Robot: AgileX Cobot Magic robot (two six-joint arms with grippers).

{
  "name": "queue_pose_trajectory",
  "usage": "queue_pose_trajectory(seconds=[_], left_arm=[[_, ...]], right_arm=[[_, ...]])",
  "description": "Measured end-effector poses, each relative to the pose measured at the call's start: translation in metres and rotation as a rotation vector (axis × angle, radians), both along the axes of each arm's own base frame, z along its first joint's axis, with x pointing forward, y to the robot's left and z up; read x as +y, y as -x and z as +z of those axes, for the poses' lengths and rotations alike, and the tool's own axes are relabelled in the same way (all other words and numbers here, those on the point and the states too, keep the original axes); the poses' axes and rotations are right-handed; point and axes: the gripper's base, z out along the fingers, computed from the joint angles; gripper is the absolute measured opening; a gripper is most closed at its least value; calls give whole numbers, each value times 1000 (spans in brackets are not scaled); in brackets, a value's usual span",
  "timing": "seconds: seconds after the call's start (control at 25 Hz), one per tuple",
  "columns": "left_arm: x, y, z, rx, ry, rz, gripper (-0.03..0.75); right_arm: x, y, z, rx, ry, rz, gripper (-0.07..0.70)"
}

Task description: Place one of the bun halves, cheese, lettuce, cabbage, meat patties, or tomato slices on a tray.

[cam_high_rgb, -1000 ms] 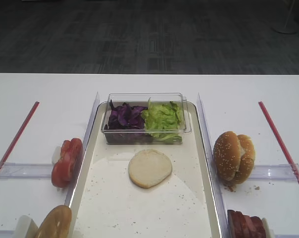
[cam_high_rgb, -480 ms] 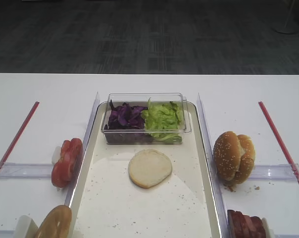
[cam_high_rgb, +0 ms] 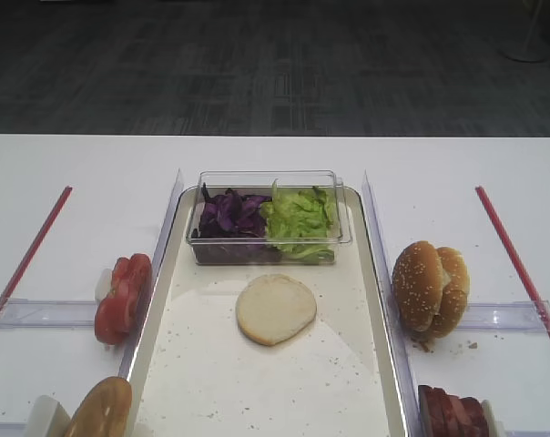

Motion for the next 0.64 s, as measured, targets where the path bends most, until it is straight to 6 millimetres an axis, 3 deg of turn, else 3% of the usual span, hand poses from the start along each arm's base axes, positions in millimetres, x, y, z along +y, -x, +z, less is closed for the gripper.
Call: queue_pose_trajectory(seconds=[0.64], left_arm=[[0, 0, 0, 0, -1, -1, 545]], right_arm=[[0, 0, 0, 0, 0, 0, 552]])
